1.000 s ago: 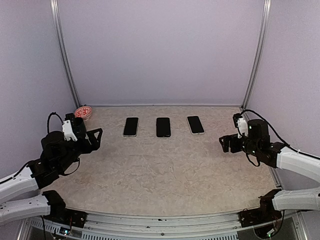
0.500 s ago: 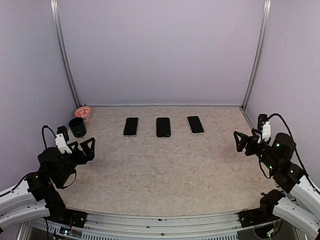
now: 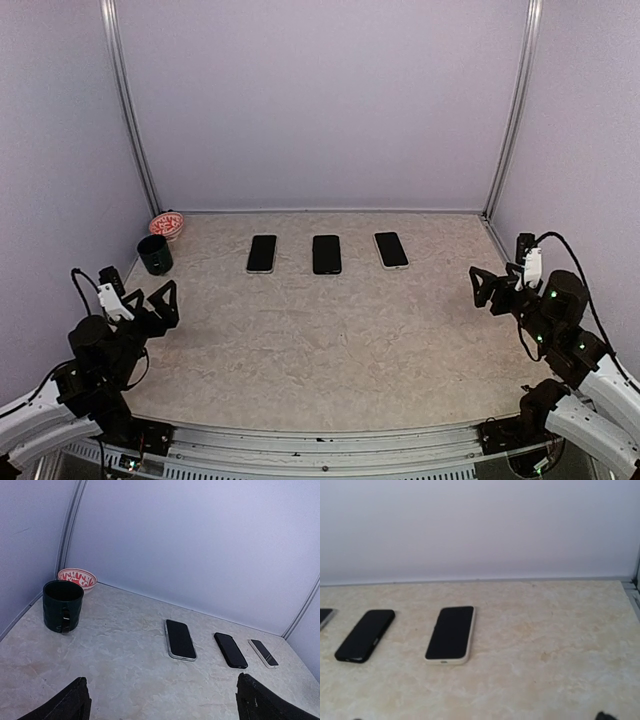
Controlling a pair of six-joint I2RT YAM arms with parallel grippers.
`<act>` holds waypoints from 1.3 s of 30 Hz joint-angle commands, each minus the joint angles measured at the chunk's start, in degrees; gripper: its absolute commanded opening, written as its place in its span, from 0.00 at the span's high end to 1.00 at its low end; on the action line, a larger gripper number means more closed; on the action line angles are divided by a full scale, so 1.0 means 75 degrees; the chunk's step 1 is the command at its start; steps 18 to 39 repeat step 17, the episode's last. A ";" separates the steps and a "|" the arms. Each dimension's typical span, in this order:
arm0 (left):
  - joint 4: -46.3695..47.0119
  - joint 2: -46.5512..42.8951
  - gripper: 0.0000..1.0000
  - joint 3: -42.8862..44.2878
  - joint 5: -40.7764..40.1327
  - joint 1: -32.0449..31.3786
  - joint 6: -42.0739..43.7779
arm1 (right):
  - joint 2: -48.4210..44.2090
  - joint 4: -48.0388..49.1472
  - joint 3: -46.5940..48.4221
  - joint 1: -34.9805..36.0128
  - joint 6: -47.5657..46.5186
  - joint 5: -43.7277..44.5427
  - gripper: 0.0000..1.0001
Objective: Put the phone into the phone case
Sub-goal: Reset both arms
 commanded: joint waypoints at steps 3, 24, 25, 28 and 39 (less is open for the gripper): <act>0.0777 0.0178 0.01 -0.0006 -0.0299 -0.0026 0.0676 | -0.0165 0.0263 -0.0245 0.0054 -0.0184 0.0351 0.01; 0.1082 0.0359 0.01 -0.0018 -0.0429 -0.0013 0.0926 | -0.0217 0.0407 -0.0390 0.0053 -0.0249 0.0527 0.01; 0.1082 0.0359 0.01 -0.0018 -0.0429 -0.0013 0.0926 | -0.0217 0.0407 -0.0390 0.0053 -0.0249 0.0527 0.01; 0.1082 0.0359 0.01 -0.0018 -0.0429 -0.0013 0.0926 | -0.0217 0.0407 -0.0390 0.0053 -0.0249 0.0527 0.01; 0.1082 0.0359 0.01 -0.0018 -0.0429 -0.0013 0.0926 | -0.0217 0.0407 -0.0390 0.0053 -0.0249 0.0527 0.01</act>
